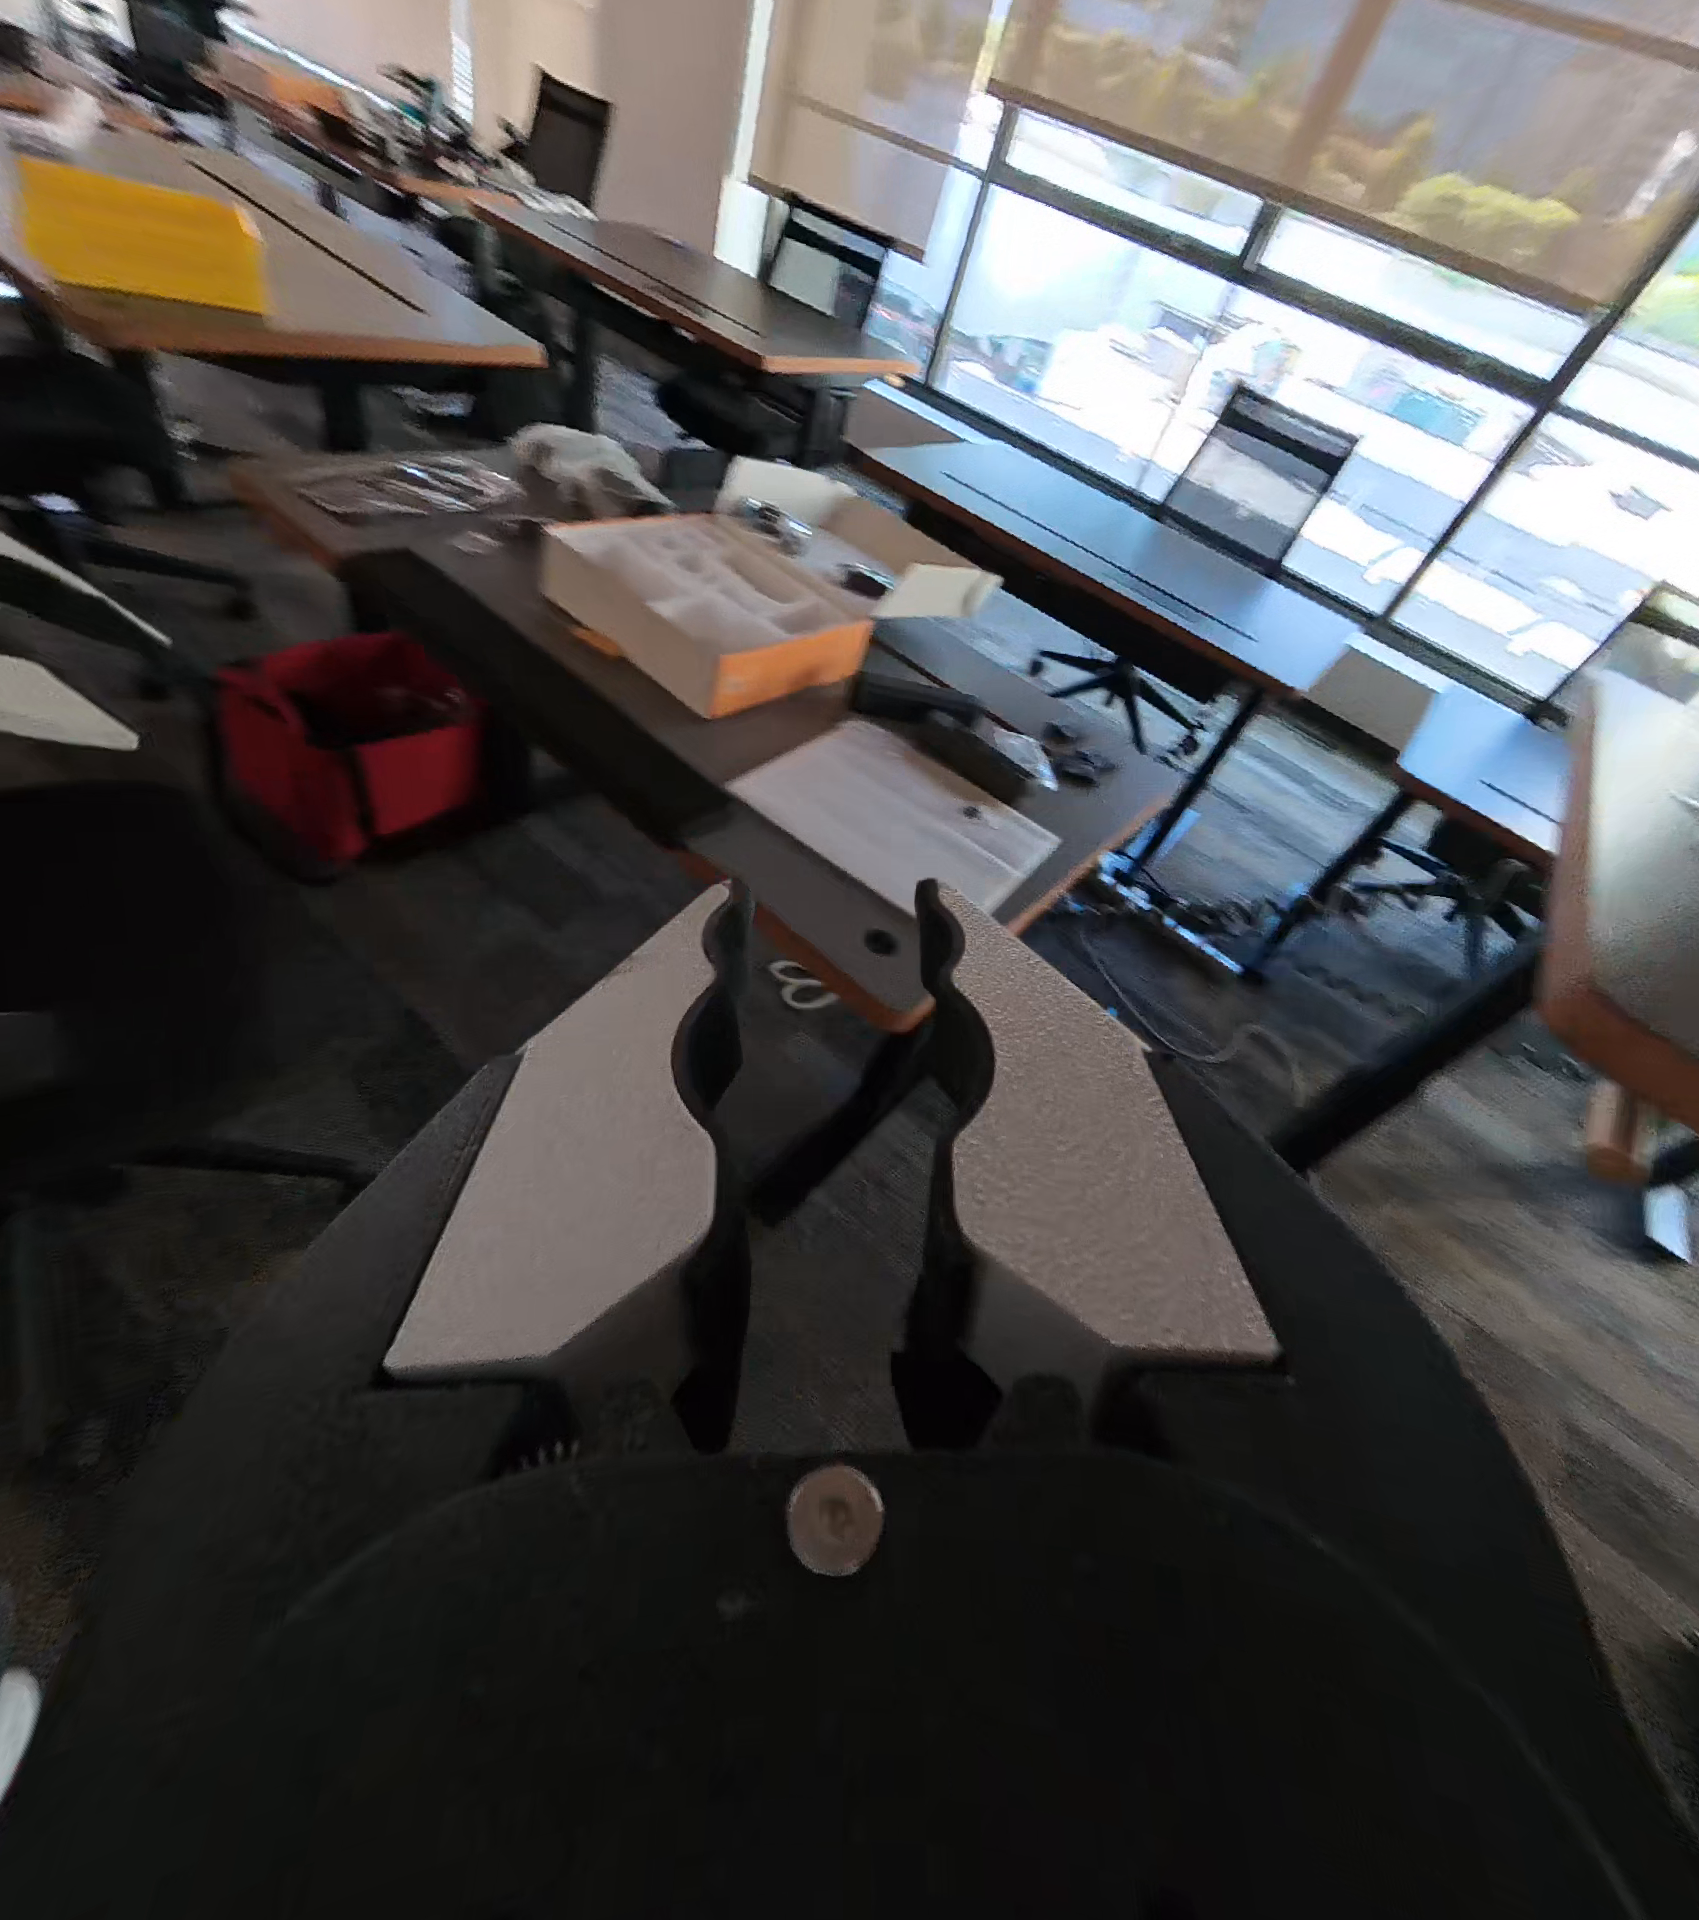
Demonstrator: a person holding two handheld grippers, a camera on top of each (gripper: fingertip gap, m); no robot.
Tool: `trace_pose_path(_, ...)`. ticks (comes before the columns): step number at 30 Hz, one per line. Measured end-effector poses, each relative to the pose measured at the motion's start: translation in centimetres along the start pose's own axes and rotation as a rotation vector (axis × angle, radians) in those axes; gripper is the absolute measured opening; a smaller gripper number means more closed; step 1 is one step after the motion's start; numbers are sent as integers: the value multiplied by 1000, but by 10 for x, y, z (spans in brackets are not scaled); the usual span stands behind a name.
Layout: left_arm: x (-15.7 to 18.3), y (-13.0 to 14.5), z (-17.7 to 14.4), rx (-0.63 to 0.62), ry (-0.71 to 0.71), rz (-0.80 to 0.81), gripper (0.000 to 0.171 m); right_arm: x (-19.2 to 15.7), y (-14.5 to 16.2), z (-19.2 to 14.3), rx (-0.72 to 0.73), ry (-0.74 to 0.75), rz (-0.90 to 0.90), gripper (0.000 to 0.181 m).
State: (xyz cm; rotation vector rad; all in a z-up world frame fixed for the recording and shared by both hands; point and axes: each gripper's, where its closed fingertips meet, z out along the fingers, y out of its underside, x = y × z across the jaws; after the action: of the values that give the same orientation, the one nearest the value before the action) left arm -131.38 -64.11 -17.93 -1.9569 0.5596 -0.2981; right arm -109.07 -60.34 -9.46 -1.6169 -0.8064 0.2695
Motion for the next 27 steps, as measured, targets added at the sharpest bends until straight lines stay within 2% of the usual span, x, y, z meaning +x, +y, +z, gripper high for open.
trace_pose_path(3,13,-25,62,-8,65,61,43,61,15,5,-68,75,32,50)
trace_pose_path(6,11,-39,117,-34,125,90,43,111,35,18,-122,147,95,51)
trace_pose_path(9,-6,-58,163,-34,166,46,44,145,39,36,-110,180,119,47)
trace_pose_path(12,-36,-78,196,-10,161,0,41,170,35,69,-78,184,77,44)
trace_pose_path(15,-79,-81,228,-17,131,-2,37,192,31,117,-13,183,-1,44)
trace_pose_path(18,-125,-76,265,-48,110,-22,31,206,43,180,12,154,24,41)
trace_pose_path(21,-163,-77,298,-106,107,-45,31,209,58,248,-7,55,159,39)
trace_pose_path(27,-227,-96,357,-106,55,-119,27,232,86,347,-108,-49,105,31)
